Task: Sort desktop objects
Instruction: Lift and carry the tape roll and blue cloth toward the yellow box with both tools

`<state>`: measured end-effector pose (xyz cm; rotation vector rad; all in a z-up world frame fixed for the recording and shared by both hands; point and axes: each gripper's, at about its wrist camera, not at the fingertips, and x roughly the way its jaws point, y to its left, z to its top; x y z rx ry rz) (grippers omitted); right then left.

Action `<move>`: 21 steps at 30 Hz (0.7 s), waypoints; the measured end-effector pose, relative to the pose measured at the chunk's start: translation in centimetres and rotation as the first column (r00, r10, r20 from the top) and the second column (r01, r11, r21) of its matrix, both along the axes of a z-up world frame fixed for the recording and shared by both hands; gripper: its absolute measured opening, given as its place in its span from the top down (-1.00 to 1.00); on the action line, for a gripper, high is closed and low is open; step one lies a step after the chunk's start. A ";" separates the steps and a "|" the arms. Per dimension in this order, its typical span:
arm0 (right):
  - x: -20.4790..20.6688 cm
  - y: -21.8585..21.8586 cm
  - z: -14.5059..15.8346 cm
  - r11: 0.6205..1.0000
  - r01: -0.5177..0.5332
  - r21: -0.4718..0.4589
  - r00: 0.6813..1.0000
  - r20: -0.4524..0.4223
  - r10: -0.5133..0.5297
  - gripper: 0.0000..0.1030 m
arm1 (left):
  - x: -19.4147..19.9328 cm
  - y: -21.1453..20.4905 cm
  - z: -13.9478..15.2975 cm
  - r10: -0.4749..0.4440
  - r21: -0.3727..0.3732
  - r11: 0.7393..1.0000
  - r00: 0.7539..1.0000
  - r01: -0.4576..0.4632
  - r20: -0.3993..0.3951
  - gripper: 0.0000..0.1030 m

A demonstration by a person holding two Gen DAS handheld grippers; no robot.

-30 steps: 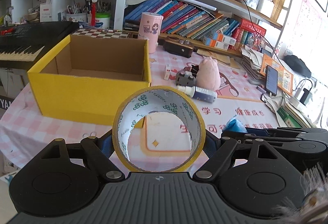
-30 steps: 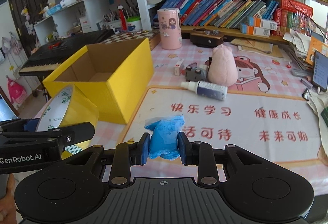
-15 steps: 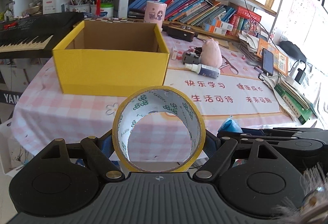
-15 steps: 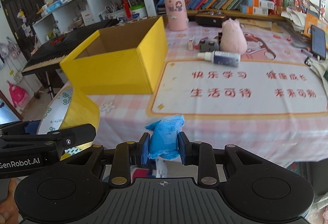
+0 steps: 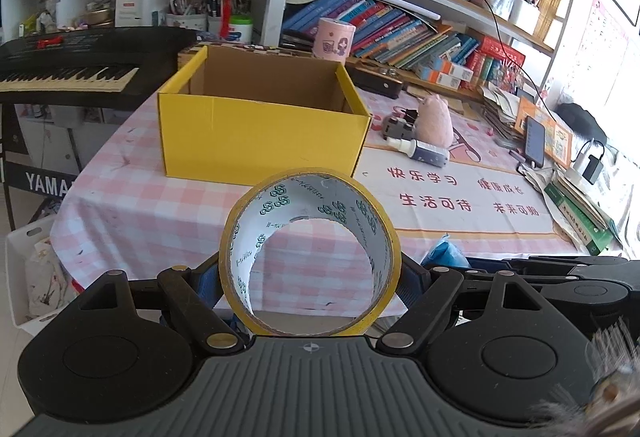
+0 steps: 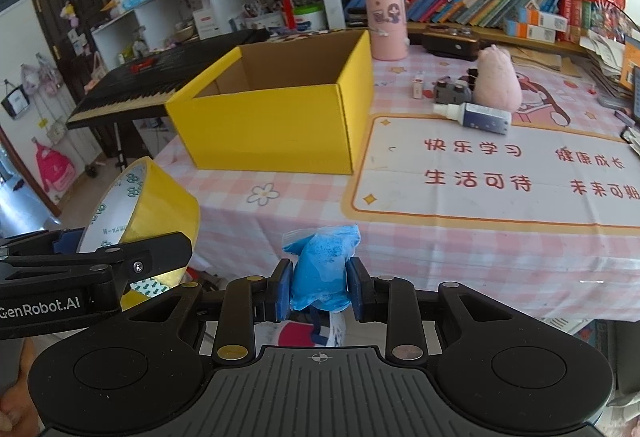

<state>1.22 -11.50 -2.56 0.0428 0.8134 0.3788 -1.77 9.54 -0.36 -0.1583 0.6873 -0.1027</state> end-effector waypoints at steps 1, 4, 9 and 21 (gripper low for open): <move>0.0 0.2 0.0 1.000 -0.004 -0.001 1.000 0.000 0.004 0.44 | 0.0 0.1 0.0 0.001 -0.001 1.000 1.000 -0.001 0.000 -0.56; -0.1 0.5 0.1 1.000 -0.012 -0.002 1.000 0.004 0.012 0.44 | -0.1 0.4 0.0 0.004 -0.003 1.000 1.000 -0.004 0.003 -0.56; 0.0 1.0 0.2 1.000 -0.025 -0.004 1.000 0.011 0.025 0.44 | -0.1 0.8 0.1 0.013 -0.006 1.000 1.000 -0.013 0.010 -0.56; 0.1 1.4 0.3 1.000 -0.030 -0.003 0.999 0.015 0.030 0.44 | 0.1 0.9 0.1 0.015 -0.006 1.000 1.000 -0.015 0.012 -0.56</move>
